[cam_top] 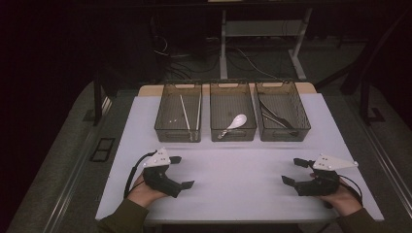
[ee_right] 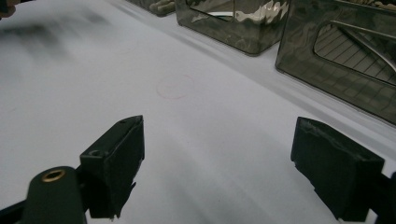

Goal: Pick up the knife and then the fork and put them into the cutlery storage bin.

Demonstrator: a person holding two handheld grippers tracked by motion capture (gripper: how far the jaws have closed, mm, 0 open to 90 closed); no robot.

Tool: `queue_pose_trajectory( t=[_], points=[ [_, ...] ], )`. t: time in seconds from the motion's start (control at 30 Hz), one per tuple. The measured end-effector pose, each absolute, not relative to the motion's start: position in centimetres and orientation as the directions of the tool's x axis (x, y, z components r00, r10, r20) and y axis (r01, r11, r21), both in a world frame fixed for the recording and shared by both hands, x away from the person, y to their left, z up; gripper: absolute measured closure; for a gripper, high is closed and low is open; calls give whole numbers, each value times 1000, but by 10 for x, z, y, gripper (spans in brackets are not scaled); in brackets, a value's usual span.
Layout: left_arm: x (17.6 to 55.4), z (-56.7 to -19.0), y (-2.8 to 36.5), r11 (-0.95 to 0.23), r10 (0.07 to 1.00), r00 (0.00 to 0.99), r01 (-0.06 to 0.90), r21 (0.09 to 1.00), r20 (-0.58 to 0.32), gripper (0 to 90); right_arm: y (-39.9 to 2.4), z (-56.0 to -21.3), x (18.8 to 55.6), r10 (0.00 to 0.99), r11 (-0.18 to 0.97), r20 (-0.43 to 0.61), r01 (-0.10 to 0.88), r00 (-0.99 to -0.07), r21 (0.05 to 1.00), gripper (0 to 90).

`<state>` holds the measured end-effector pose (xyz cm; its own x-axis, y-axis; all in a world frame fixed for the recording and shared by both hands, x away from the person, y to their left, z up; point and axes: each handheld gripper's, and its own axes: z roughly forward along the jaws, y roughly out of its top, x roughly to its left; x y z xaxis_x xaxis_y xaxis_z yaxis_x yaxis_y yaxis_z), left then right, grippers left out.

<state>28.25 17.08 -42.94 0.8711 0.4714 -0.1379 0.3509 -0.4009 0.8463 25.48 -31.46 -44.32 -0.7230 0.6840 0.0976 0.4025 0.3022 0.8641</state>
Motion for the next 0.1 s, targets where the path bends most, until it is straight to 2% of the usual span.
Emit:
queue_pose_trajectory(
  t=[0.1],
  points=[
    [283, -430, 171, -401, 473, 870, 352, 846, -138, 0, -314, -443, 255, 683, 299, 99, 401, -723, 866, 171]
  ],
)
